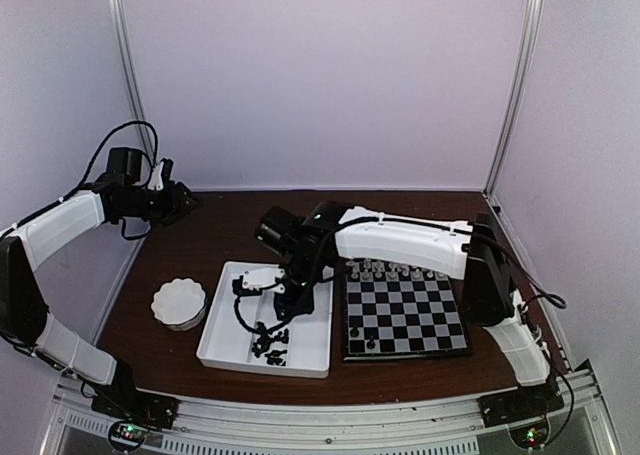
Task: Set up the chess pieces on the board
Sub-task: Pick up the pawn from the storage box.
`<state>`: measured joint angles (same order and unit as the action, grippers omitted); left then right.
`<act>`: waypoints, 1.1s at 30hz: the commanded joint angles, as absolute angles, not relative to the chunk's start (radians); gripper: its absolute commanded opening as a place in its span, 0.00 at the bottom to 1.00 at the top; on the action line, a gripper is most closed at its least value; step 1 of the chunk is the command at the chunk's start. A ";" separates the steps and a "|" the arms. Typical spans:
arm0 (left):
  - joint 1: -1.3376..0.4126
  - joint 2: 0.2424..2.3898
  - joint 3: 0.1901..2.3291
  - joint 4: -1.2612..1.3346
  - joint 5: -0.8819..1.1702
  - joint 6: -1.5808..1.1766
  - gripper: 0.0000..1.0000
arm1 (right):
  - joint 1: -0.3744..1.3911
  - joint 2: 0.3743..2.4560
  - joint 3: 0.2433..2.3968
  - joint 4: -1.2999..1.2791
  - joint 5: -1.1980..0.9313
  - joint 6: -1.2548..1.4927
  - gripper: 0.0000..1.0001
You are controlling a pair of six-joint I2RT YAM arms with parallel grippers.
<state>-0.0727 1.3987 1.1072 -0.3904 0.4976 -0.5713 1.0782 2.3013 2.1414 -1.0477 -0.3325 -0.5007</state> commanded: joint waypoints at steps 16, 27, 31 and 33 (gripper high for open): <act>-0.067 1.370 1.137 -0.360 0.509 -0.574 0.49 | 1.134 2.493 2.330 -1.059 -0.334 -0.439 0.19; -0.067 1.371 1.138 -0.359 0.515 -0.574 0.49 | 1.136 2.524 2.344 -1.058 -0.358 -0.439 0.20; -0.069 1.373 1.136 -0.360 0.515 -0.575 0.49 | 1.136 2.533 2.347 -1.050 -0.354 -0.437 0.19; -0.066 1.371 1.137 -0.360 0.515 -0.575 0.49 | 1.136 2.537 2.351 -1.048 -0.351 -0.436 0.18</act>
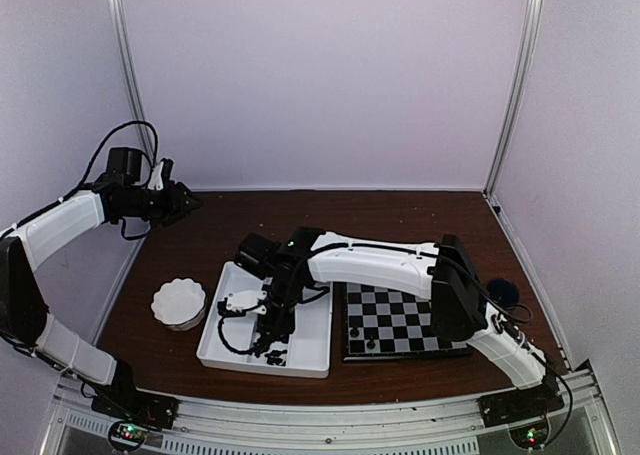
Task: Set up the chess pieces on the board
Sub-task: Pick up the pawn from the storage box.
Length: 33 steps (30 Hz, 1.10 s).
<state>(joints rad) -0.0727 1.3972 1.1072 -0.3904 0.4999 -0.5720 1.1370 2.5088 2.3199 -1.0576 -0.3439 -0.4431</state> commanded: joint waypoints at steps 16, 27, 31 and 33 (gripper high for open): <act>-0.067 1.370 1.138 -0.360 0.516 -0.576 0.49 | 1.136 2.546 2.357 -1.050 -0.349 -0.441 0.06; -0.066 1.369 1.138 -0.359 0.518 -0.578 0.49 | 1.135 2.384 2.241 -1.051 -0.274 -0.468 0.02; -0.066 1.371 1.137 -0.359 0.519 -0.580 0.49 | 1.134 2.286 2.142 -1.043 -0.264 -0.473 0.01; -0.066 1.370 1.136 -0.359 0.516 -0.578 0.49 | 1.132 2.228 2.064 -1.028 -0.255 -0.475 0.01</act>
<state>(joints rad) -0.0727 1.3972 1.1072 -0.3901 0.5037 -0.5735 1.1370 2.3653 2.1521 -1.0473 -0.2893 -0.4637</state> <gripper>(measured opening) 0.487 0.060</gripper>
